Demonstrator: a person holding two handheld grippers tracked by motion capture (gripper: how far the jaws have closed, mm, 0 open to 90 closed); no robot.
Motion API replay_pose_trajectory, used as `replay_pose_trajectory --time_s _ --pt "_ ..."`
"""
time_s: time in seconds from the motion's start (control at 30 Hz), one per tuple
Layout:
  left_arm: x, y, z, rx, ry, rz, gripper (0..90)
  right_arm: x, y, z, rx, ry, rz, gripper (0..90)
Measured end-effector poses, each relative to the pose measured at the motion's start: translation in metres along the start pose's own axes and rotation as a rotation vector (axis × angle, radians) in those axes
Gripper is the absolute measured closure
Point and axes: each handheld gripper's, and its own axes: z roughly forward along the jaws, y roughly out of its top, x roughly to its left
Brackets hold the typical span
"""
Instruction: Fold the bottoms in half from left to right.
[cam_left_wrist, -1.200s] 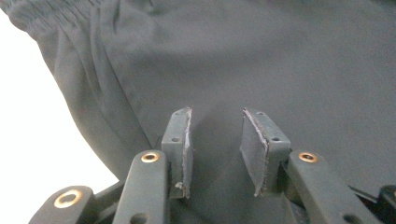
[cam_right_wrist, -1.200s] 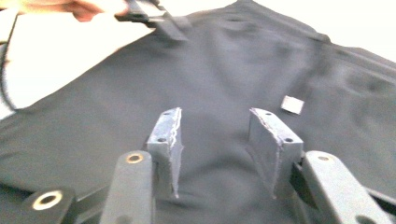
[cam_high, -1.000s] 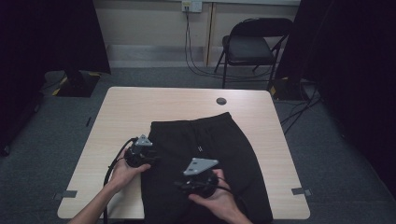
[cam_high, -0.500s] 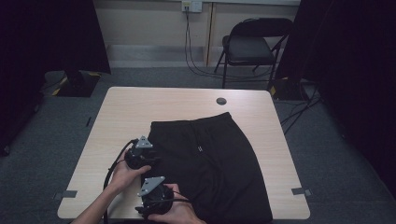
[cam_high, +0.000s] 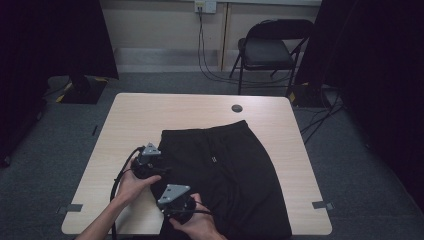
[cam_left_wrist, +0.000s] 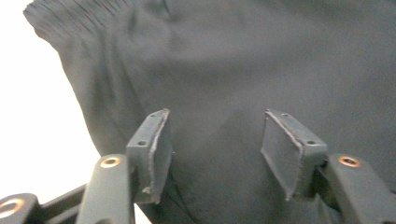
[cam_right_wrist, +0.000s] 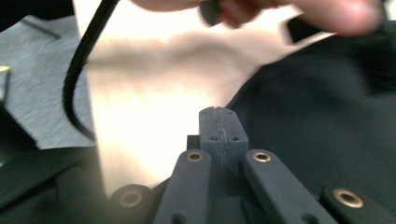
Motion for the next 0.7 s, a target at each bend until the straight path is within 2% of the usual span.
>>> replay_pose_trajectory --time_s 0.07,0.1,0.13,0.17,0.23,0.27,0.3,0.33,0.37,0.4,0.43,0.47,0.5,0.53,0.57,0.6,0.63,0.67,0.7 --pt "0.001 0.001 -0.003 -0.026 -0.016 -0.026 40.6 -0.011 0.001 -0.013 -0.018 -0.032 0.009 90.0" --pt "0.0 0.002 -0.003 -0.029 -0.013 -0.018 40.6 -0.016 0.002 -0.017 -0.011 -0.043 0.022 90.0" --pt "-0.002 0.001 -0.003 -0.023 -0.004 -0.003 40.9 -0.022 -0.002 -0.022 0.02 -0.072 0.009 90.0" --pt "-0.003 0.001 -0.001 -0.009 -0.002 0.01 40.9 -0.022 -0.002 -0.022 0.02 -0.072 0.009 90.0" --pt "-0.005 -0.001 0.005 0.029 0.001 0.027 42.4 -0.026 -0.012 -0.024 0.056 -0.097 -0.005 90.0" --pt "-0.006 -0.002 0.01 0.051 -0.003 0.034 42.9 -0.028 -0.018 -0.023 0.064 -0.094 0.001 90.0" --pt "-0.007 -0.003 0.013 0.08 -0.005 0.05 44.1 -0.03 -0.028 -0.022 0.064 -0.079 0.031 87.0" --pt "-0.008 -0.003 0.015 0.092 -0.005 0.058 44.1 -0.03 -0.028 -0.022 0.064 -0.079 0.031 87.0" --pt "-0.009 -0.003 0.015 0.091 0.004 0.076 44.1 -0.031 -0.031 -0.02 0.062 -0.07 0.043 80.7" --pt "-0.01 -0.003 0.015 0.094 0.004 0.074 44.4 -0.031 -0.032 -0.018 0.063 -0.059 0.047 73.1" --pt "-0.011 -0.003 0.015 0.089 0.007 0.072 44.4 -0.03 -0.031 -0.015 0.055 -0.069 0.057 64.6" --pt "-0.011 -0.003 0.015 0.089 0.007 0.072 44.5 -0.03 -0.031 -0.015 0.055 -0.069 0.057 64.6" --pt "-0.011 -0.004 0.016 0.082 0.009 0.067 44.5 -0.032 -0.027 -0.012 0.03 -0.069 0.071 56.4" --pt "-0.011 -0.004 0.016 0.082 0.009 0.067 44.6 -0.032 -0.027 -0.012 0.03 -0.069 0.071 56.4" --pt "-0.011 -0.005 0.016 0.07 0.015 0.063 44.7 -0.036 -0.023 -0.007 0.016 -0.065 0.105 52.1" --pt "-0.011 -0.005 0.016 0.07 0.015 0.063 44.7 -0.036 -0.023 -0.007 0.016 -0.065 0.105 52.1" --pt "-0.012 -0.006 0.015 0.071 0.016 0.062 44.8 -0.038 -0.021 0.0 0.002 -0.037 0.135 50.8" --pt "-0.012 -0.006 0.015 0.071 0.016 0.062 44.8 -0.038 -0.021 0.0 0.002 -0.037 0.135 50.8" --pt "-0.011 -0.006 0.015 0.071 0.016 0.062 44.8 -0.038 -0.02 0.003 0.002 -0.015 0.147 50.4"
